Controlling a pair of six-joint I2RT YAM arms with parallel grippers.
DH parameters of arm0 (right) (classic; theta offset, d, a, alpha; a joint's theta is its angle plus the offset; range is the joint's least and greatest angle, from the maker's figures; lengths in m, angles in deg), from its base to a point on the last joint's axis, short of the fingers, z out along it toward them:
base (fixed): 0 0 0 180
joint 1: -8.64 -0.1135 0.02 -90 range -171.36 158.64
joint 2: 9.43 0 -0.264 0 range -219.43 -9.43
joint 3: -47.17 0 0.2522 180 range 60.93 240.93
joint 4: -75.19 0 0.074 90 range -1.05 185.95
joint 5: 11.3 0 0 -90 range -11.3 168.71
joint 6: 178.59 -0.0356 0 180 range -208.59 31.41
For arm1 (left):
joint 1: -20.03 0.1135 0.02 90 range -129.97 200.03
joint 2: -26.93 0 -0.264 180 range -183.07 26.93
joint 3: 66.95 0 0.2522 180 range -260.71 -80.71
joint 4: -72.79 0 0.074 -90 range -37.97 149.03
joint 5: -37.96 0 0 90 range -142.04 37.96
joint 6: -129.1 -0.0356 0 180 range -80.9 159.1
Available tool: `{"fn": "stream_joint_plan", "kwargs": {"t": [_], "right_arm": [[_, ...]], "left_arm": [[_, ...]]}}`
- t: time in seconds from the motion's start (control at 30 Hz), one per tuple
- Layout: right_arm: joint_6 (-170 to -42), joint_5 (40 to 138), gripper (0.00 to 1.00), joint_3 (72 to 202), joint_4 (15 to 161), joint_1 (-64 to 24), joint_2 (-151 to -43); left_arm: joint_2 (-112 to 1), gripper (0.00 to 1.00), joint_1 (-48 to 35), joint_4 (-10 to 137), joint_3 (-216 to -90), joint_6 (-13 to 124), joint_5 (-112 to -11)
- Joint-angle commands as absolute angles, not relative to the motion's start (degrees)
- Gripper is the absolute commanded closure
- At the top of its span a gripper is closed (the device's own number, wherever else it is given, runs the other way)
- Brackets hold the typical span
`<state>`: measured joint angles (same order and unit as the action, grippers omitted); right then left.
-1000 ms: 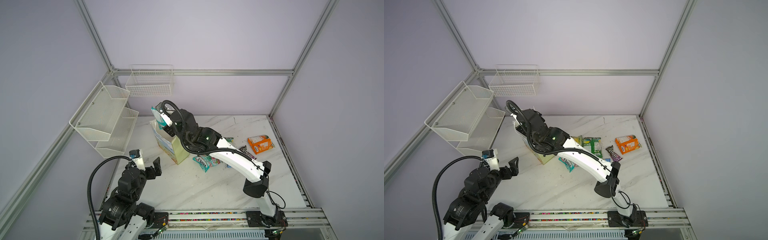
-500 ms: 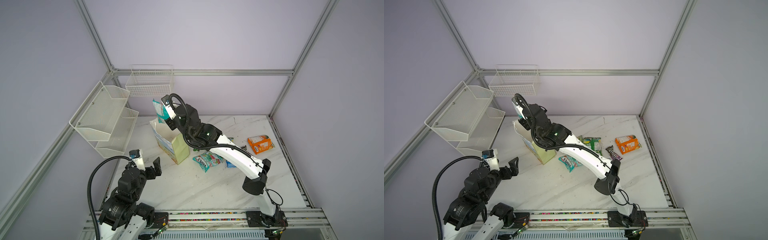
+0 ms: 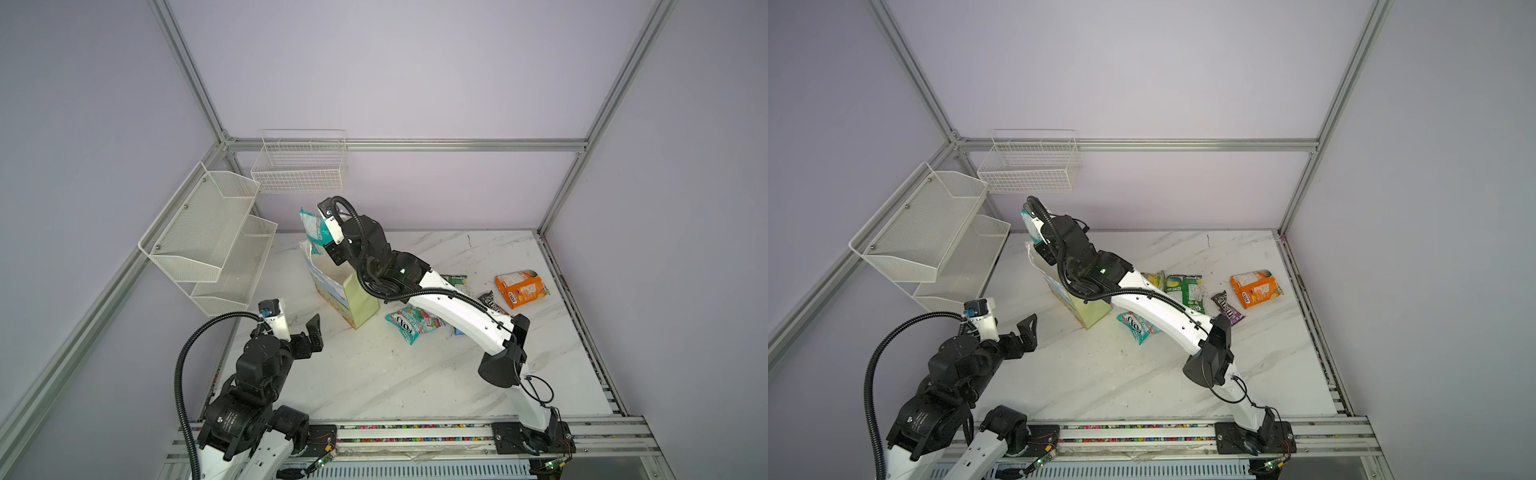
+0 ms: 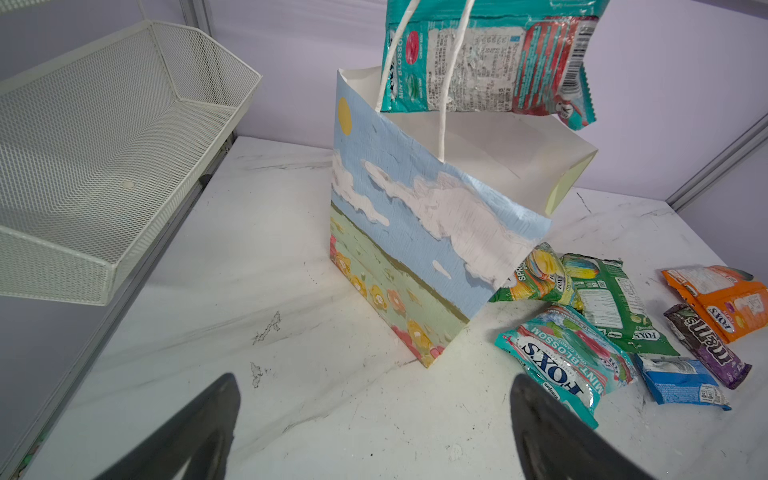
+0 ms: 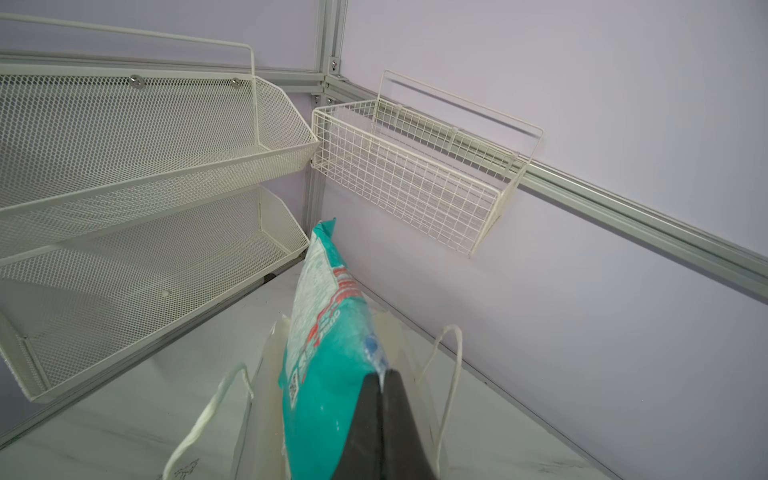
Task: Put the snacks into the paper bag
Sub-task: 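Lower the teal candy bag into the paper bag's opening with the right gripper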
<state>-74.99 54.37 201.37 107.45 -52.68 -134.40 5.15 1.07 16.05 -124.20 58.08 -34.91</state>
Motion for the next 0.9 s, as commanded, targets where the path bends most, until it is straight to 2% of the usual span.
{"fn": "stream_joint_plan", "kwargs": {"t": [0.0,0.87], "right_arm": [[-76.5,54.6,1.00,201.6,102.7,-52.2,-134.4],[-76.2,49.9,1.00,193.5,100.9,-52.0,-130.8]], "left_arm": [[5.5,0.00,0.8,17.2,-123.7,58.4,-35.1],[5.4,0.00,0.8,17.3,-123.5,58.4,-35.2]]}}
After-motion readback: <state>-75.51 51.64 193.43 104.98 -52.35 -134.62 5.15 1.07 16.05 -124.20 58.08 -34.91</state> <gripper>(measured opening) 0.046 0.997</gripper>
